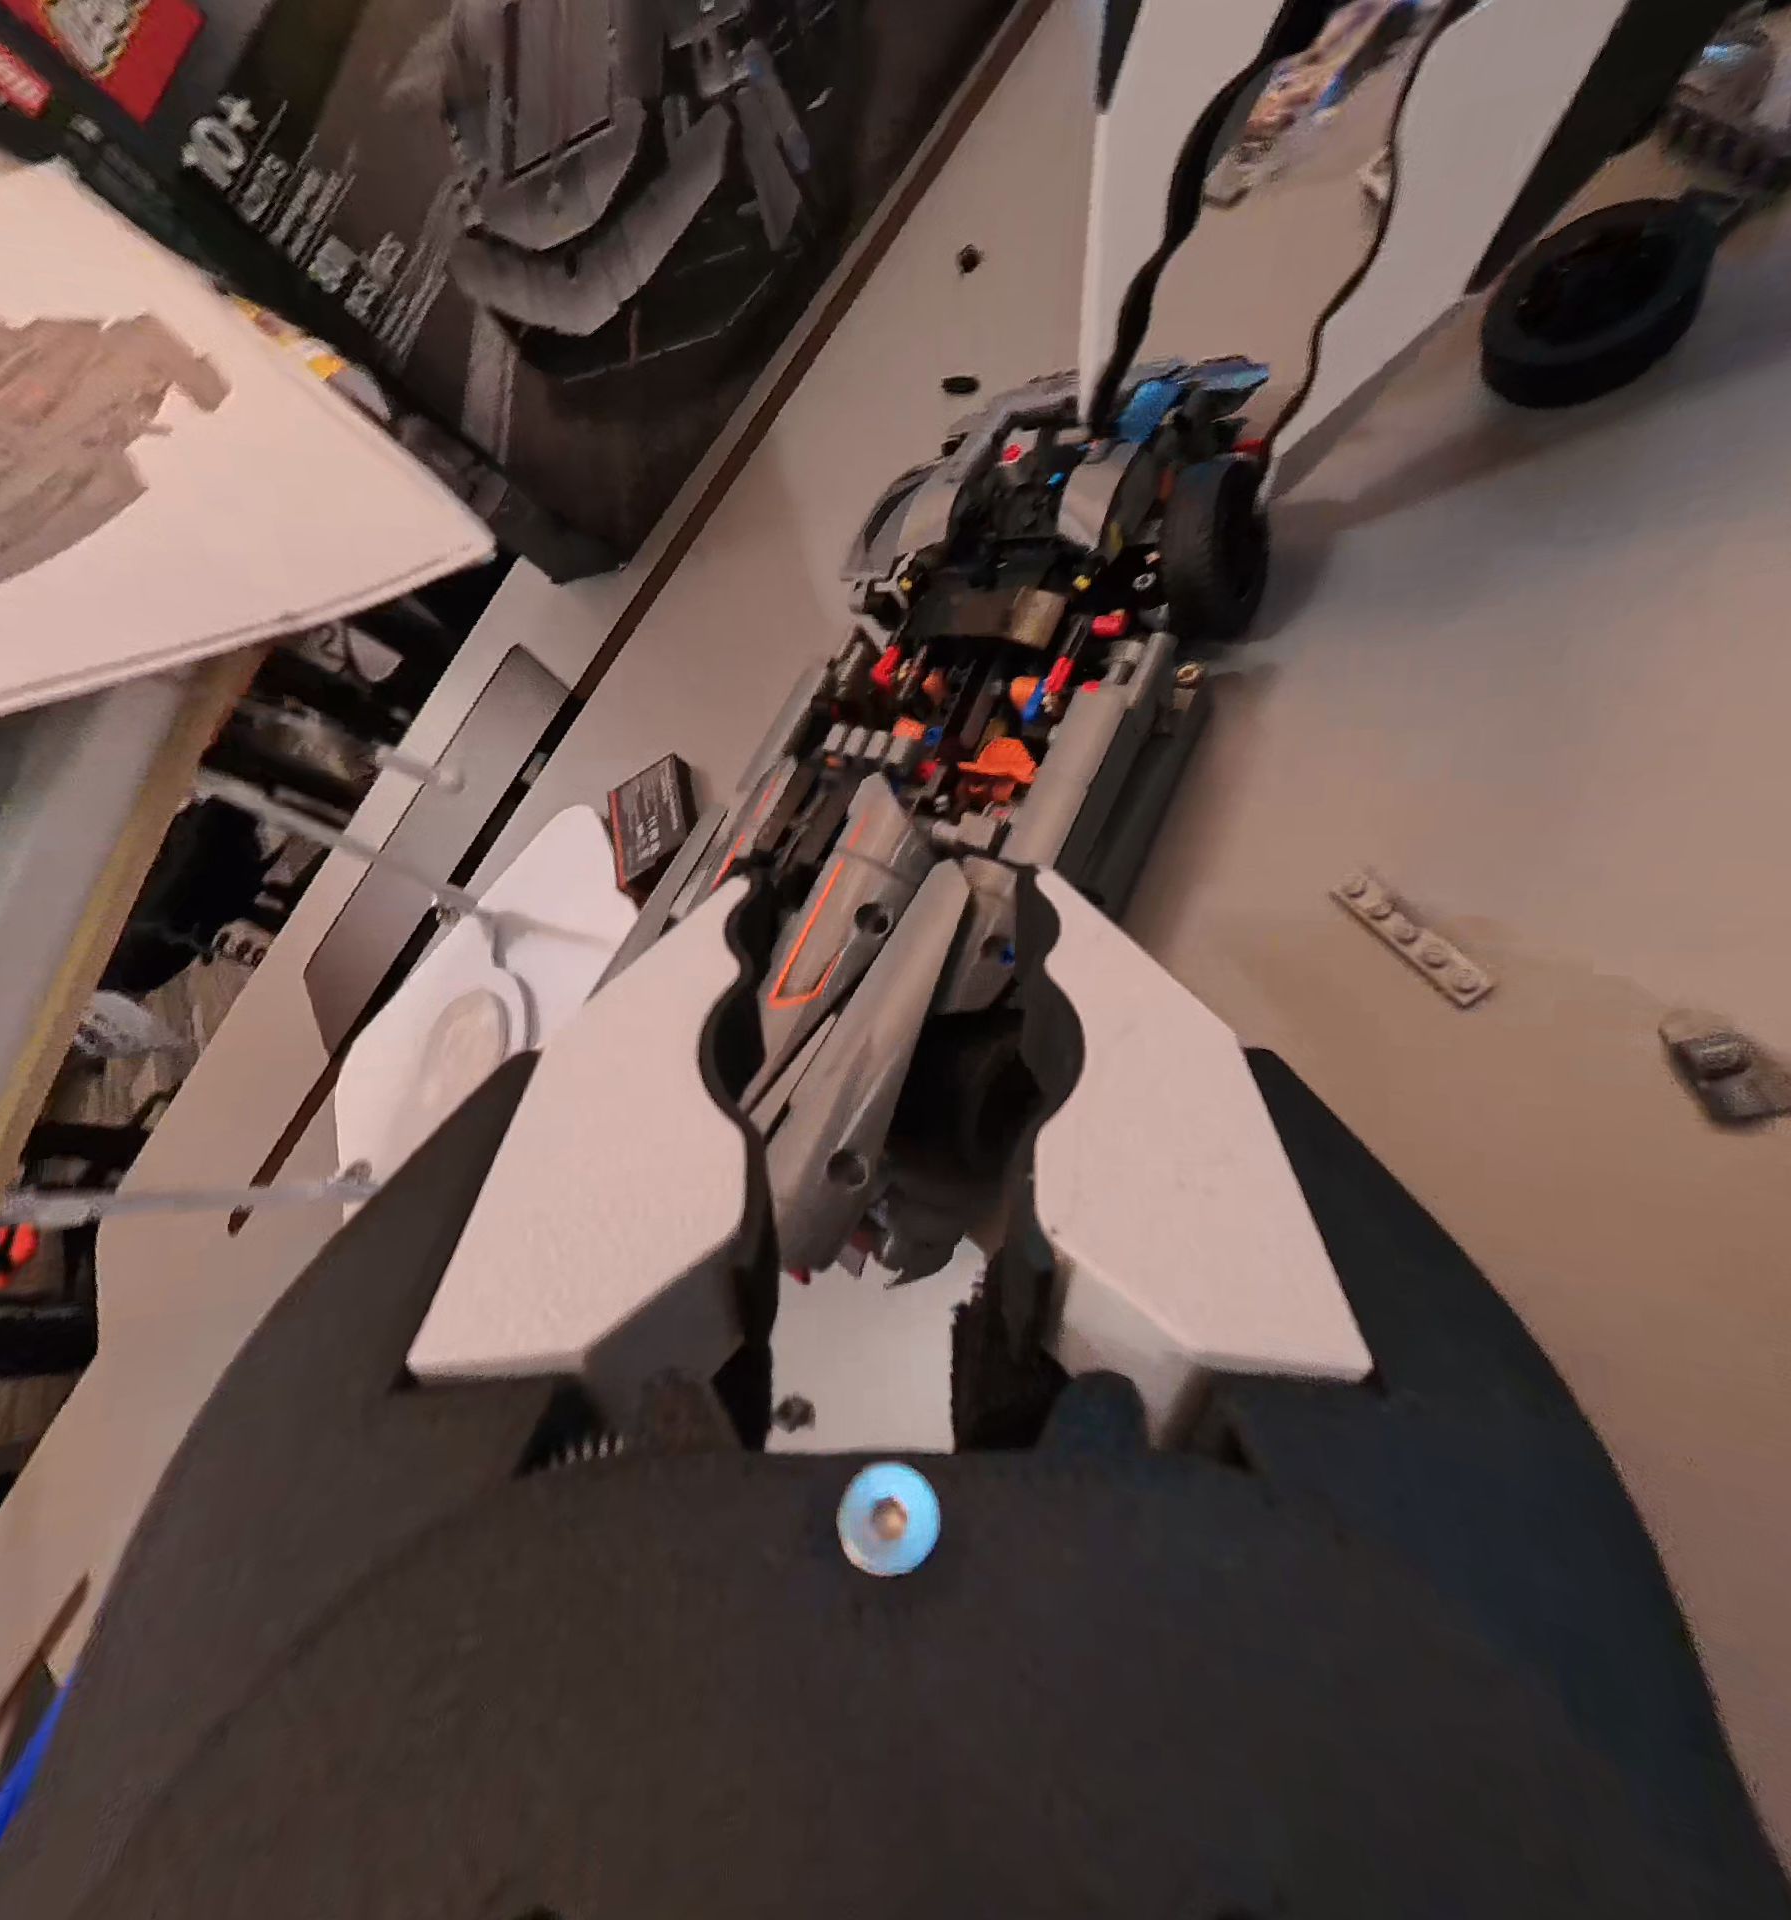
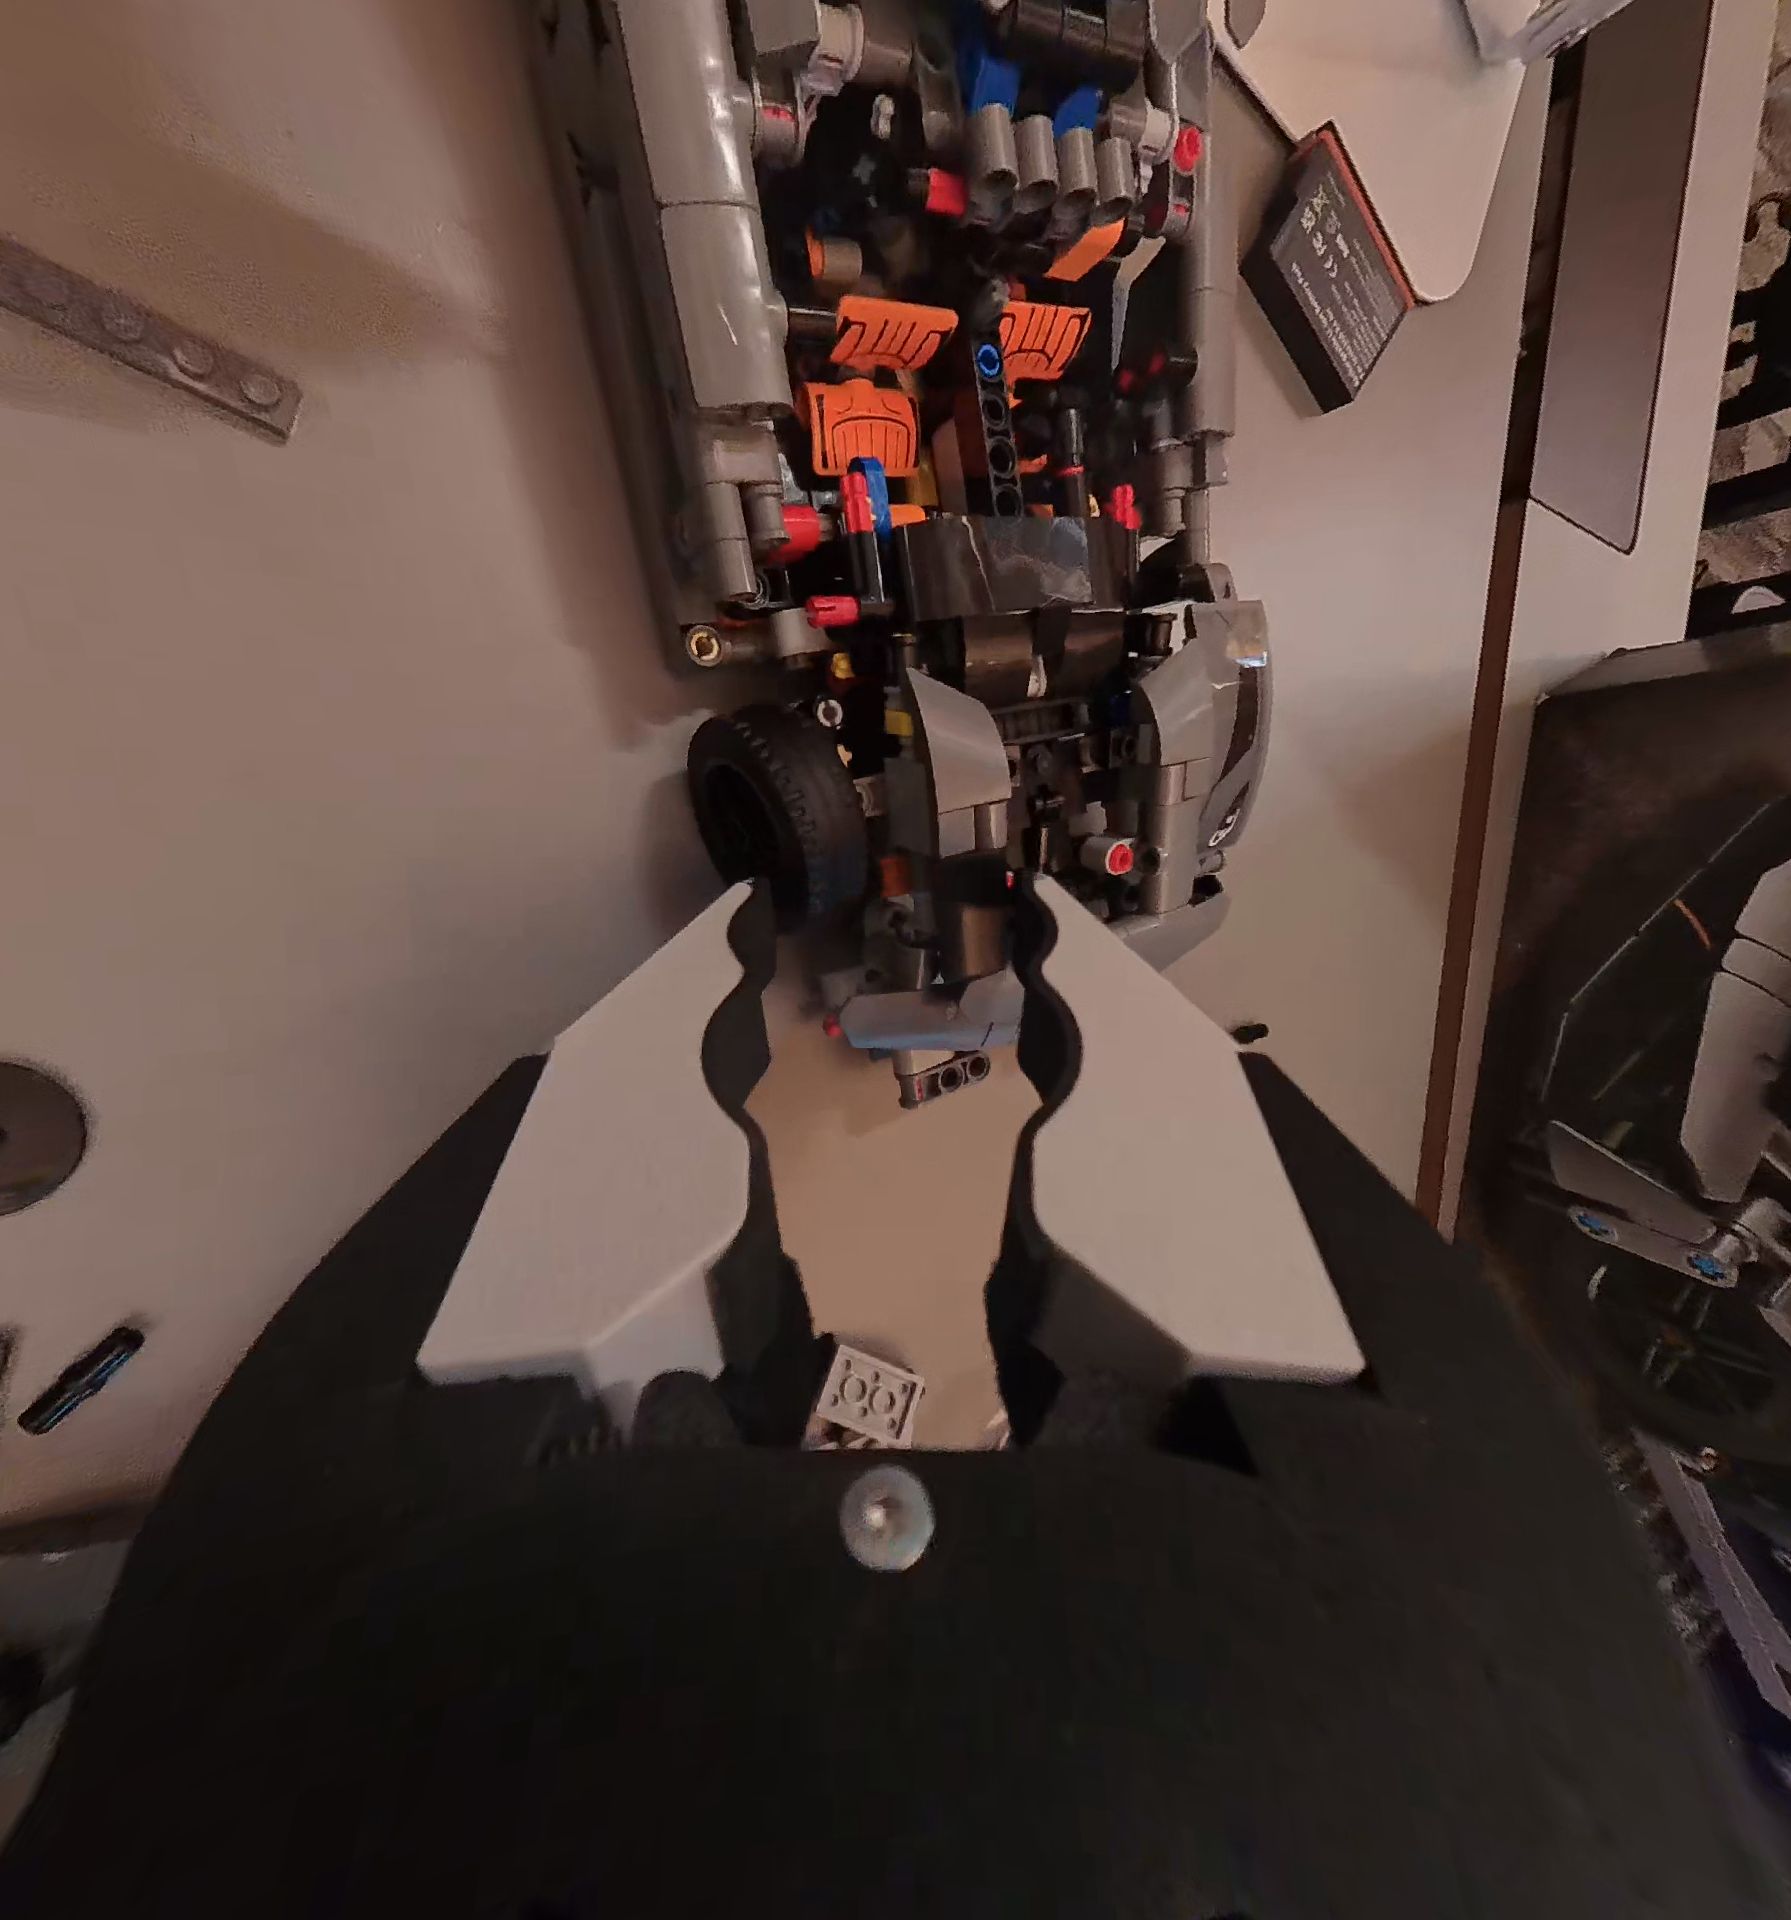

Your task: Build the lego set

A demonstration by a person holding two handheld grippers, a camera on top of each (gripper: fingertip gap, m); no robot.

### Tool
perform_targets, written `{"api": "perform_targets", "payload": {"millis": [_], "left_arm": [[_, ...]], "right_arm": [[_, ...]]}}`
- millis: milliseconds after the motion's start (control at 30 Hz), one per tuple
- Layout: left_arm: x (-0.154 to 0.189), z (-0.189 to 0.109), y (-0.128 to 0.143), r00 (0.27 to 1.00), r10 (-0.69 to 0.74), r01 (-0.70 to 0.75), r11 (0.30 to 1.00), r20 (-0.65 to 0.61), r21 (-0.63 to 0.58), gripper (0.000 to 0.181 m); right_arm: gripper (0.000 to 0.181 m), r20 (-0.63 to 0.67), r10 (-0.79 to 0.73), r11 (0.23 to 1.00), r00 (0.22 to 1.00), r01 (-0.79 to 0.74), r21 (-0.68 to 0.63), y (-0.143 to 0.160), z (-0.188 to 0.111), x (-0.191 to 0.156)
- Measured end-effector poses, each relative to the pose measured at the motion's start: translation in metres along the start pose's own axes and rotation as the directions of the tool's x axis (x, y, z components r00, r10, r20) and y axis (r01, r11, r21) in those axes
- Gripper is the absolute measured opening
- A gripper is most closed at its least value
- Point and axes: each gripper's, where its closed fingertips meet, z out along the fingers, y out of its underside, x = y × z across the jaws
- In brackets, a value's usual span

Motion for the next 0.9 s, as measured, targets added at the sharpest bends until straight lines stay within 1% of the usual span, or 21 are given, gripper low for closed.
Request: {"api": "perform_targets", "payload": {"millis": [100, 167, 333, 400, 467, 567, 633, 700, 767, 833, 900], "left_arm": [[-0.002, 0.011, -0.009, 0.996, 0.089, -0.089, 0.995, 0.001, -0.037, 0.045], [-0.003, 0.017, -0.018, 0.992, 0.126, -0.127, 0.991, -0.02, -0.038, 0.045], [0.003, 0.04, -0.027, 0.98, 0.153, -0.162, 0.985, -0.127, -0.067, 0.045], [0.009, 0.05, -0.026, 0.972, 0.158, -0.174, 0.981, -0.177, -0.083, 0.046], [0.018, 0.057, -0.028, 0.962, 0.159, -0.18, 0.981, -0.222, -0.074, 0.045], [0.034, 0.064, -0.028, 0.944, 0.155, -0.19, 0.977, -0.291, -0.095, 0.046], [0.045, 0.068, -0.03, 0.93, 0.164, -0.206, 0.973, -0.328, -0.099, 0.046], [0.052, 0.074, -0.036, 0.925, 0.193, -0.233, 0.969, -0.327, -0.087, 0.046], [0.059, 0.081, -0.04, 0.92, 0.22, -0.262, 0.961, -0.325, -0.09, 0.045], [0.066, 0.09, -0.045, 0.916, 0.252, -0.292, 0.952, -0.312, -0.089, 0.04], [0.07, 0.098, -0.049, 0.916, 0.277, -0.316, 0.944, -0.29, -0.095, 0.039]], "right_arm": [[0.044, -0.002, 0.019, 1.0, 1.0, -0.019, 0.0, 0.003, 0.001, 0.002], [0.043, -0.011, 0.007, 1.0, 1.0, -0.007, -0.002, 0.004, 0.001, 0.002], [0.043, -0.011, 0.019, 1.0, 1.0, -0.019, 0.006, 0.003, 0.002, 0.002], [0.045, -0.005, 0.035, 0.999, 0.999, -0.035, 0.015, 0.003, 0.001, 0.002], [0.045, -0.011, 0.043, 0.999, 0.999, -0.043, 0.005, 0.006, -0.003, 0.003], [0.039, -0.04, 0.054, 0.998, 0.998, -0.054, -0.01, 0.01, -0.019, 0.008], [0.037, -0.056, 0.092, 0.996, 0.994, -0.092, -0.011, 0.012, -0.034, 0.01], [0.036, -0.077, 0.146, 0.989, 0.986, -0.147, -0.004, 0.016, -0.047, 0.01], [0.031, -0.09, 0.202, 0.979, 0.975, -0.2, 0.03, 0.019, -0.057, 0.009], [0.026, -0.091, 0.268, 0.962, 0.959, -0.263, 0.067, 0.024, -0.062, 0.009], [0.026, -0.066, 0.317, 0.946, 0.946, -0.311, 0.093, 0.029, -0.063, 0.008]]}}
